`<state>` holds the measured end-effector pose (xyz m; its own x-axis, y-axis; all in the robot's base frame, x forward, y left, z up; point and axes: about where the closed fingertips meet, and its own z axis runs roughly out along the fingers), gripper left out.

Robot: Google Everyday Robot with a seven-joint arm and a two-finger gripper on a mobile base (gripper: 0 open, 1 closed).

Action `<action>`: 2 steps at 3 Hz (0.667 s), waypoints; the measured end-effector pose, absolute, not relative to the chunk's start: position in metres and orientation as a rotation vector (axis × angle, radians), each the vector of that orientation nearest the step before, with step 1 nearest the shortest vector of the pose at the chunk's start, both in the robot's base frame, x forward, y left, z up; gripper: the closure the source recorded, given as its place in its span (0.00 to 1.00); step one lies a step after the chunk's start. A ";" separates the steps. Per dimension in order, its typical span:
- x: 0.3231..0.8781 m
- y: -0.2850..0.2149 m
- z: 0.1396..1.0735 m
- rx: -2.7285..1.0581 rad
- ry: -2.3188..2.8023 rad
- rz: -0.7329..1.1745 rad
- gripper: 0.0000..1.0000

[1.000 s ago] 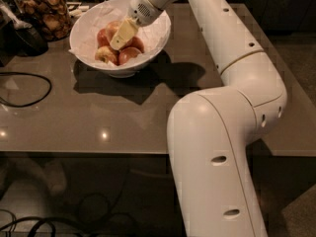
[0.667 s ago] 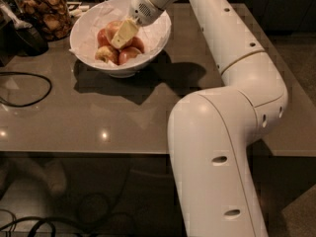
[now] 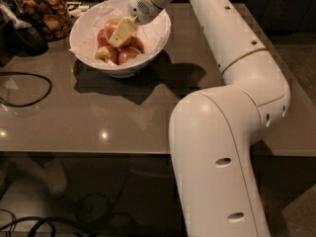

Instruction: Pick apple from white bowl

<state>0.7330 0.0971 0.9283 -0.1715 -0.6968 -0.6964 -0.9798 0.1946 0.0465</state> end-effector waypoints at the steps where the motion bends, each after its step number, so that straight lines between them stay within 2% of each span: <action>1: 0.721 0.096 0.956 -1.526 1.916 0.652 1.00; 2: 0.699 0.102 0.981 -1.515 1.878 0.634 1.00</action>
Offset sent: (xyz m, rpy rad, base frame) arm -0.0815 0.0085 0.0800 0.0567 -0.1321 -0.0385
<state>0.6991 0.1023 0.9813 -0.1353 -0.6687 -0.7311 -0.9750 0.2211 -0.0218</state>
